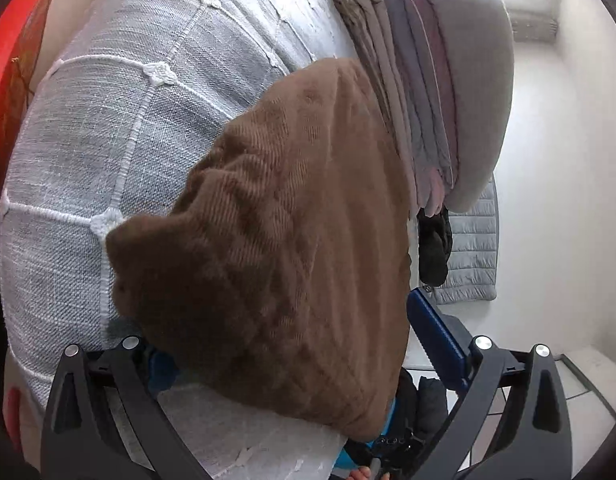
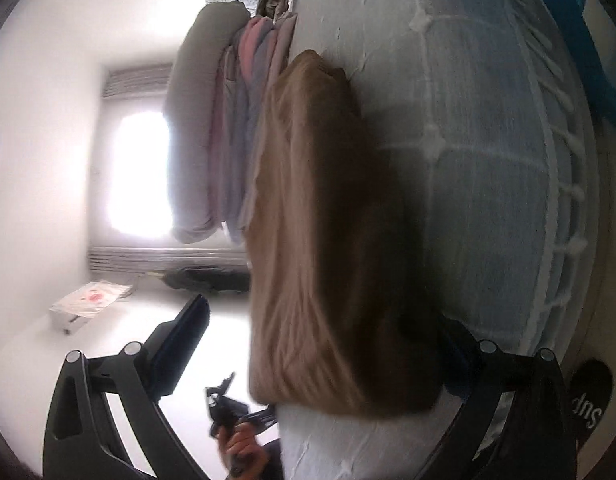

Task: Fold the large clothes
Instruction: 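Grasp the jacket end with the left gripper and lift it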

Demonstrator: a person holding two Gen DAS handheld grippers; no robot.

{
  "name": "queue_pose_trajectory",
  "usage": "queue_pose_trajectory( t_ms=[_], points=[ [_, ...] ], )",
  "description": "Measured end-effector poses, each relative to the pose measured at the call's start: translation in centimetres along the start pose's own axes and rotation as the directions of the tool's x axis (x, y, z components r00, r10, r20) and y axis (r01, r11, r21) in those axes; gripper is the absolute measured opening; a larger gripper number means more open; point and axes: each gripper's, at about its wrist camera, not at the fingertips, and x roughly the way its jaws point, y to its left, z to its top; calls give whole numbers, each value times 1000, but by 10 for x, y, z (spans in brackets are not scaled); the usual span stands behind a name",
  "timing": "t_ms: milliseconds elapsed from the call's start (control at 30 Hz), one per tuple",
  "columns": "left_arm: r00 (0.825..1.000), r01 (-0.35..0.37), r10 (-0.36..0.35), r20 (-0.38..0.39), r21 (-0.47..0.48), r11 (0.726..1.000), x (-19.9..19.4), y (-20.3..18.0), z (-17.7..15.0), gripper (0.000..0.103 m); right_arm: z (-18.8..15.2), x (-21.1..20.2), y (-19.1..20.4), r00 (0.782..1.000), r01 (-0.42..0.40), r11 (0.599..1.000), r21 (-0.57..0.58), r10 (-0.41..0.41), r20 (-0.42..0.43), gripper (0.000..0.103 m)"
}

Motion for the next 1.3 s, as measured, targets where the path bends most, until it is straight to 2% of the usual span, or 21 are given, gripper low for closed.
queue_pose_trajectory(
  t_ms=[33, 100, 133, 167, 233, 267, 467, 533, 667, 767, 800, 867, 933, 967, 1000, 1033, 1067, 1100, 1167, 1233, 1300],
  points=[
    [1000, 1, -1, -5, 6, 1000, 2, -2, 3, 95, 0, 5, 6, 999, 38, 999, -31, -38, -14, 92],
    [1000, 5, -5, -6, 37, 999, 6, -6, 6, 94, 1, 10, 10, 987, 154, 987, -55, -155, -28, 43],
    [1000, -7, 8, -9, 62, 998, 6, -8, 6, 76, 4, 12, 6, 991, 125, 992, -27, -126, -44, 35],
    [999, -37, 38, -24, 74, 997, 8, -9, 6, 48, 5, 12, 5, 992, 114, 993, -14, -114, -44, 33],
    [998, 14, -12, -62, 39, 999, 17, -10, 13, 26, 5, 13, 13, 989, 143, 988, -59, -145, -37, 30],
    [998, 18, -15, -59, 60, 998, 17, -15, 15, 22, 4, 12, 22, 990, 131, 989, -74, -134, -34, 29],
    [995, 92, -83, -52, 220, 971, -2, -71, 24, 15, -9, 16, 75, 997, 54, 991, -123, -61, -56, 27],
    [994, 110, -103, -44, 229, 967, -14, -79, 30, 15, -24, 15, 93, 996, 15, 989, -150, -28, -85, 27],
    [991, 132, -136, -1, 237, 962, -58, -73, 47, 14, -67, 11, 114, 991, 20, 981, -194, -45, -126, 27],
    [995, 95, -99, 4, 242, 966, -86, -50, 50, 15, -103, 9, 104, 979, 105, 973, -205, -138, -153, 30],
    [997, 76, -76, -10, 235, 969, -86, -41, 52, 16, -109, 8, 97, 972, 148, 969, -199, -179, -151, 35],
    [998, 41, -32, -58, 153, 987, -75, -8, 59, 21, -116, -2, 75, 953, 260, 955, -144, -278, -122, 42],
    [997, 54, -48, -68, 100, 994, -70, 13, 61, 26, -122, -22, 91, 926, 368, 908, -200, -377, -8, 44],
    [995, 72, -66, -70, 84, 994, -69, 19, 62, 32, -123, -32, 103, 907, 421, 878, -227, -417, 67, 47],
    [994, 89, -84, -68, 72, 993, -70, 23, 64, 37, -124, -43, 124, 876, 483, 828, -287, -459, 149, 48],
    [993, 104, -100, -68, 65, 992, -70, 27, 62, 49, -124, -48, 142, 848, 529, 781, -332, -481, 221, 50],
    [991, 118, -114, -66, 55, 991, -67, 28, 63, 60, -126, -52, 160, 826, 563, 735, -377, -482, 294, 59],
    [990, 126, -123, -62, 47, 991, -74, 40, 58, 65, -128, -49, 186, 817, 575, 685, -447, -454, 356, 65],
    [991, 127, -127, -44, 3, 992, -69, 45, 54, 77, -125, -24, 219, 827, 562, 617, -551, -432, 360, 69],
    [992, 119, -120, -29, -4, 993, -64, 45, 53, 78, -130, 32, 247, 858, 500, 547, -671, -415, 302, 69],
    [996, 92, -92, -3, -13, 996, -59, 43, 55, 79, -132, 110, 261, 860, 440, 418, -795, -451, 239, 69]
  ],
)
